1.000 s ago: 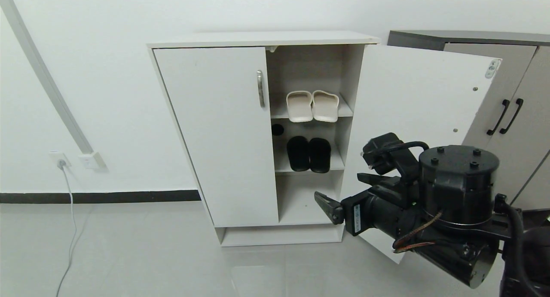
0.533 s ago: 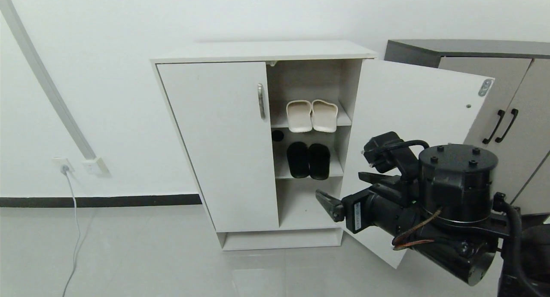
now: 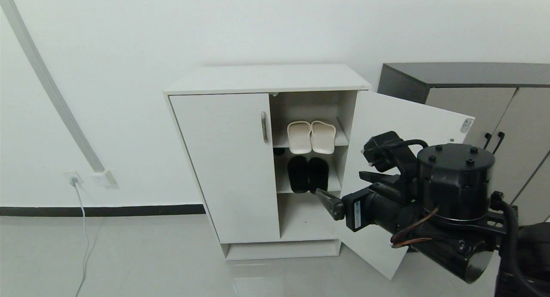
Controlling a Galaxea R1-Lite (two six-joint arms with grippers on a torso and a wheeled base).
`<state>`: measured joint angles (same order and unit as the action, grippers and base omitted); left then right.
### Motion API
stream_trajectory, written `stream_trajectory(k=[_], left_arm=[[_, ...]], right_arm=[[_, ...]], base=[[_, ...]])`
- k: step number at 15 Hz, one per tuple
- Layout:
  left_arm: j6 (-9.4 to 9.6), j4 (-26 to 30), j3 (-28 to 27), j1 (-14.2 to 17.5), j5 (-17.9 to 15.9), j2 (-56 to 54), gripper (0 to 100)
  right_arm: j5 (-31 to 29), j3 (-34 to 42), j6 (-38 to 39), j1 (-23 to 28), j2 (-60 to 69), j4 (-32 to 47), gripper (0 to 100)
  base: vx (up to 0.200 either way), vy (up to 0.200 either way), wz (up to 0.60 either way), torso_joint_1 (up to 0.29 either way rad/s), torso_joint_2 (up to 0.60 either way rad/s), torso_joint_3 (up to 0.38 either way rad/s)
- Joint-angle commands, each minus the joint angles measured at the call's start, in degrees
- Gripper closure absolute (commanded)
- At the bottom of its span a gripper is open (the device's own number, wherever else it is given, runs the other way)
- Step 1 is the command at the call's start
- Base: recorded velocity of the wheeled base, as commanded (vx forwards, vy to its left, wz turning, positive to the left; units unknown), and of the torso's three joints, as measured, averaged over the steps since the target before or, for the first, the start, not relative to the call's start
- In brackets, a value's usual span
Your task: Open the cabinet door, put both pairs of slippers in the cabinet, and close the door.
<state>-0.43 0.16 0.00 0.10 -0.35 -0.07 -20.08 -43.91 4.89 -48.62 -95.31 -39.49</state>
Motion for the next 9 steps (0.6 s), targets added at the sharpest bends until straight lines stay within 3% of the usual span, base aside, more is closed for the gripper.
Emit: stream_trajectory(k=[1, 9], left_arm=[[-0.01, 0.02, 0.0, -0.01, 0.0, 0.07, 100], [-0.01, 0.02, 0.0, -0.01, 0.0, 0.07, 100]], right_arm=[[-0.05, -0.03, -0.05, 0.63, -0.14, -0.24, 0], [-0.14, 0.23, -0.14, 0.8, -0.93, -0.33, 0]], base=[[0.0, 0.0, 0.0, 0.144, -0.47, -0.325], [0.0, 0.0, 0.0, 0.178, -0.49, -0.319]])
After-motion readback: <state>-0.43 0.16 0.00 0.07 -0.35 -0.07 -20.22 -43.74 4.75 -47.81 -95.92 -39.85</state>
